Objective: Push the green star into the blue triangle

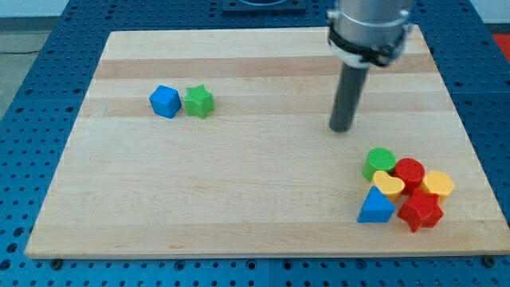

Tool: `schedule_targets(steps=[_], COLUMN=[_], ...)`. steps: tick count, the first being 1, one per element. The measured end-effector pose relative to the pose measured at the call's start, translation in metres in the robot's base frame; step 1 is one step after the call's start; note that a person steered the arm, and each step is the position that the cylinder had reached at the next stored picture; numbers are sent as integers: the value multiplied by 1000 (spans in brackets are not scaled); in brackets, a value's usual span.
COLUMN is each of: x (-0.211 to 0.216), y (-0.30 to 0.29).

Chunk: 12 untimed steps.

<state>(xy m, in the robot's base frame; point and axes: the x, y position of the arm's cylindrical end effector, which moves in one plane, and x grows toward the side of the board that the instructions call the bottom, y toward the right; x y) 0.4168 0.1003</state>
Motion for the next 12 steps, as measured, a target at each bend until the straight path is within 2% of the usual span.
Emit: schedule_targets(steps=[2, 3, 4, 5, 7, 9, 11, 12], x=[-98, -88, -48, -22, 14, -8, -2, 15], y=[-157, -226, -238, -233, -183, -169, -103, -75])
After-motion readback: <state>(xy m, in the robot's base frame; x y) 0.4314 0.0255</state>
